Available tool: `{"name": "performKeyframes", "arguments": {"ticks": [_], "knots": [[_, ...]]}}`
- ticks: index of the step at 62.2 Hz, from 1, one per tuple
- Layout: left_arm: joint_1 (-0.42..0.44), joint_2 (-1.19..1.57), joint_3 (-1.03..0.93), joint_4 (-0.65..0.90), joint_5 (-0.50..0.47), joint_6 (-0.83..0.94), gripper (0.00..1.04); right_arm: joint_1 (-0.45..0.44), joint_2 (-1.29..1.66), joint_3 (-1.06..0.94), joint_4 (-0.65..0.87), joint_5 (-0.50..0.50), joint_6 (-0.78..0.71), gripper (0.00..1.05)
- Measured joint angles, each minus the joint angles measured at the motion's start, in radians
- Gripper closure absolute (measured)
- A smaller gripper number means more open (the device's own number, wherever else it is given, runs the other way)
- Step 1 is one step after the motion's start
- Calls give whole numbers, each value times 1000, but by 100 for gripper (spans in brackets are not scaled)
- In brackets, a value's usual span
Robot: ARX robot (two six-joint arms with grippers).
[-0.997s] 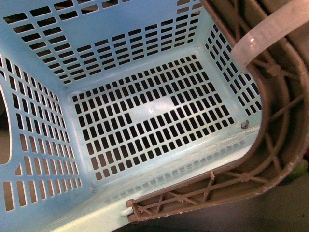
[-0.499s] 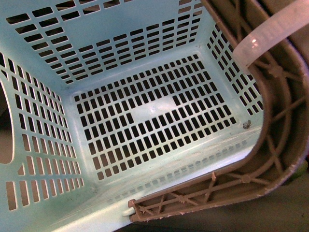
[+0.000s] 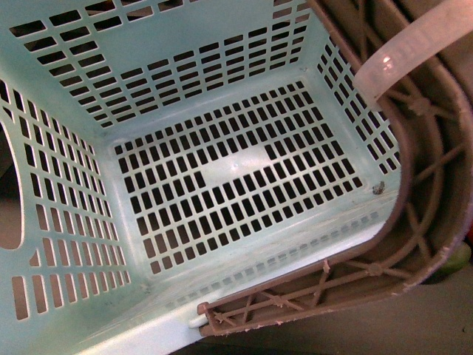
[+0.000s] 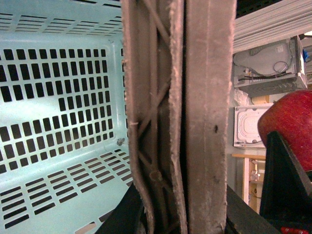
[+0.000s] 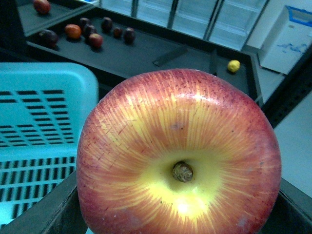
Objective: Pick apple with right arm and hold basket with left
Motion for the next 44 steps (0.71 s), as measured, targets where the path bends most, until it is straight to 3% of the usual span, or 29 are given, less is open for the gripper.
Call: {"name": "performKeyframes", "arguments": {"ticks": [11, 19, 22, 37, 44], "knots": [[0, 0, 0, 0, -1, 0, 87, 122, 66, -44, 34, 83, 23, 25], [0, 0, 0, 0, -1, 0, 87, 169, 119, -76, 47, 134, 43, 7], [0, 0, 0, 0, -1, 0, 87, 178, 129, -81, 48, 145, 46, 8], [-1, 8, 0, 0, 4, 0, 87, 156, 85, -78, 50, 231, 60, 9], [0, 8, 0, 0, -6, 4, 87, 101, -7, -76, -16, 351, 96, 9]]}}
